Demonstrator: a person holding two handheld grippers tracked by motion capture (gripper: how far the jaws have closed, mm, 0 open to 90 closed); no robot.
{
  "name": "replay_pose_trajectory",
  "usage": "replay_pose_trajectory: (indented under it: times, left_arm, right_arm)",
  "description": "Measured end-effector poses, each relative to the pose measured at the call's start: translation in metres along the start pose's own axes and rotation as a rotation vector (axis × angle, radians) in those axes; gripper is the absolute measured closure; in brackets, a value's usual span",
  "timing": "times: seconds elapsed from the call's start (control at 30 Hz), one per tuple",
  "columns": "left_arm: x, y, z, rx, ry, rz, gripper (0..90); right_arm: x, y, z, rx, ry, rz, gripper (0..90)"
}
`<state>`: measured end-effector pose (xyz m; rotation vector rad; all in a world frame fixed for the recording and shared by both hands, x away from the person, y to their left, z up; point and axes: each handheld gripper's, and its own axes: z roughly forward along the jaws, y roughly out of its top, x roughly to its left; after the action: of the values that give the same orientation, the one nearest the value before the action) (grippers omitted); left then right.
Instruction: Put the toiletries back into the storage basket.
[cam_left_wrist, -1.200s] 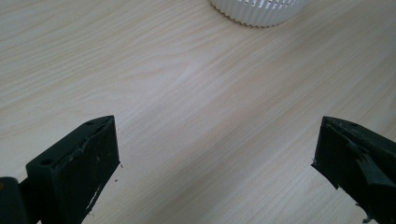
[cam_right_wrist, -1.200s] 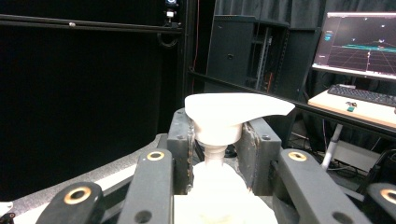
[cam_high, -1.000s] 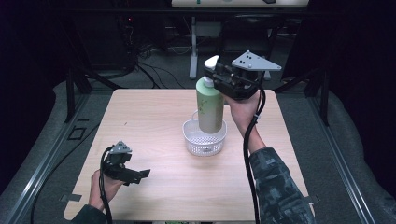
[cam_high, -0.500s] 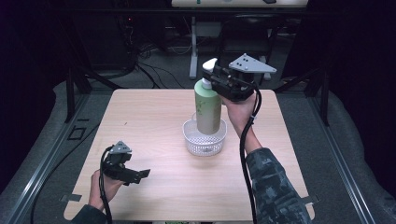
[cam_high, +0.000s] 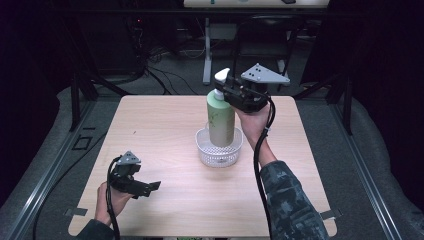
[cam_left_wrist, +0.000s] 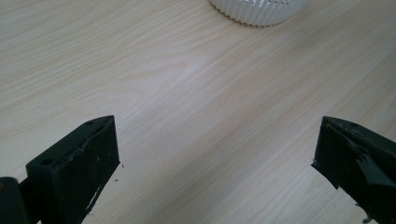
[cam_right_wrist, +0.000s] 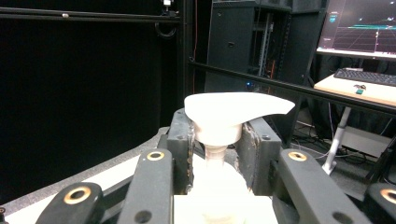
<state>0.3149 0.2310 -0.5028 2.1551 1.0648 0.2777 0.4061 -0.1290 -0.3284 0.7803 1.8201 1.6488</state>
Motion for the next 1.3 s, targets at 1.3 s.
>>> replay_pose_trajectory:
  times: [1.3]
  left_arm:
    - [-0.002, 0.001, 0.001, 0.01, -0.002, 0.013, 0.0]
  right_arm:
    - [0.005, -0.042, 0.008, 0.051, 0.006, 0.018, 68.1]
